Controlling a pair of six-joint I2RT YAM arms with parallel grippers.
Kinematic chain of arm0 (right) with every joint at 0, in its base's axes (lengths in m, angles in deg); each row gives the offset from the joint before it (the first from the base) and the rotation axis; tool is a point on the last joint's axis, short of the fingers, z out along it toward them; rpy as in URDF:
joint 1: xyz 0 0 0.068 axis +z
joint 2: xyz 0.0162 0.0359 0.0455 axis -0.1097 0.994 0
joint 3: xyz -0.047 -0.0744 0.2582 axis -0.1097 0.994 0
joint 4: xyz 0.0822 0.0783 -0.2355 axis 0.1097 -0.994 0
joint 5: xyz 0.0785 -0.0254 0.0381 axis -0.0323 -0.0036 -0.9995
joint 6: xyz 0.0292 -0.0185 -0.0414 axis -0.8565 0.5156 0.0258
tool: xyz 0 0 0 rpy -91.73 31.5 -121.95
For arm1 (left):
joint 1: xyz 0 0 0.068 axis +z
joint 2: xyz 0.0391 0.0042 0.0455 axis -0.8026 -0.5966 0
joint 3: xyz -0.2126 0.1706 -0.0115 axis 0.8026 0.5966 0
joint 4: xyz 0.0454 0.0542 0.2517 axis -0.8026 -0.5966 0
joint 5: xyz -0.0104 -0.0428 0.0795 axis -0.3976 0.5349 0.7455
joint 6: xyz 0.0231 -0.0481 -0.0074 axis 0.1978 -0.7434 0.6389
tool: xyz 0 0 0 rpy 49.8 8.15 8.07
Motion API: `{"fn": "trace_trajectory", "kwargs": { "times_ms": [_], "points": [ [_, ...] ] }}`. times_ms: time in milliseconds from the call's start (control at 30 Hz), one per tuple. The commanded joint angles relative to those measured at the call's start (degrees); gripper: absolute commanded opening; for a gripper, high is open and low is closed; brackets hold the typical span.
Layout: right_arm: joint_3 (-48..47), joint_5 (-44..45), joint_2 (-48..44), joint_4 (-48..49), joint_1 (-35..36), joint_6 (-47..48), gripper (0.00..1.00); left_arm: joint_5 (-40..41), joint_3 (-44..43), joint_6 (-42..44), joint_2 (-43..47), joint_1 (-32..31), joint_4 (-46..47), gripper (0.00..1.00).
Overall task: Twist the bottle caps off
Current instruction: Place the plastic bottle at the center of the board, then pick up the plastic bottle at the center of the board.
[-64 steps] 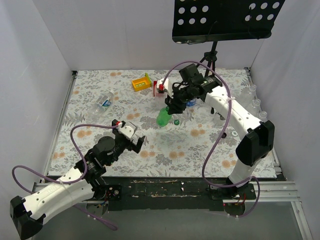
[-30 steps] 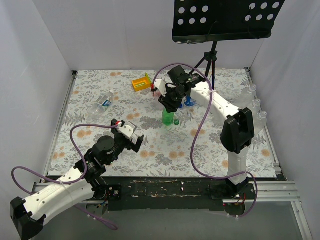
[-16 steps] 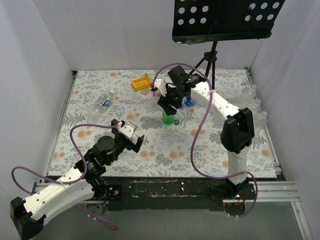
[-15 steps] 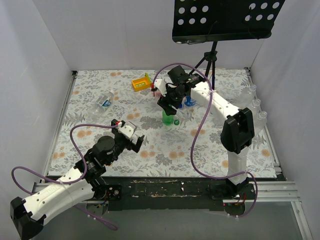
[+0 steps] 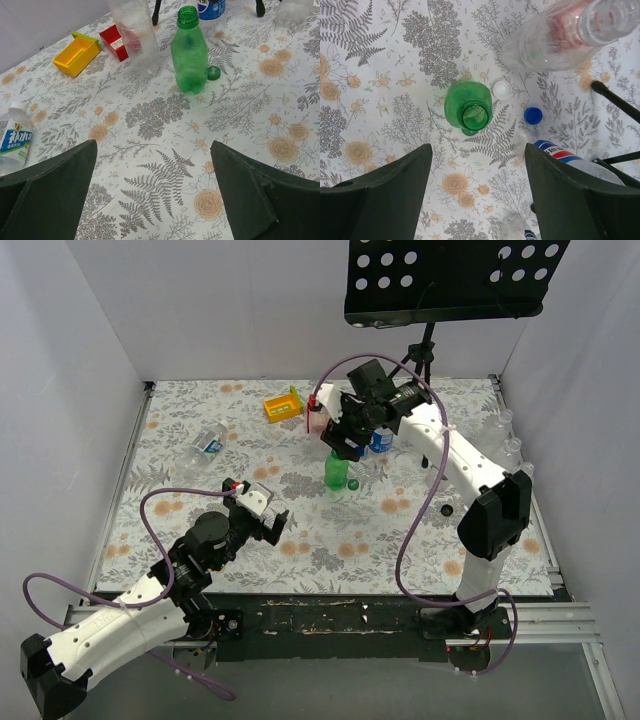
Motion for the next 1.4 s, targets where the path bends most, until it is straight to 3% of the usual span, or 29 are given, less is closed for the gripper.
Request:
{"fn": "trace_trajectory", "kwargs": {
  "times_ms": [0,600,900,1367],
  "points": [
    [-0.2,0.4,-4.7,-0.8,-0.2,1.4,0.83,-0.4,0.1,-0.1,0.4,0.6,0.4,0.98],
    [9.3,-8.4,-18.0,-2.5,-2.5,5.2,0.83,2.3,-0.3,-6.0,2.9,4.2,2.0,0.98],
    [21.5,-24.0,-29.2,3.2,-12.6,3.5,0.83,-3.4,-5.8,-13.0,-3.8,12.2,0.0,0.98],
    [43.2,-37.8,-45.7,18.3,-23.3,-1.6,0.84,-15.4,-19.6,-21.8,-16.1,27.0,-7.9,0.98]
  ]
}}
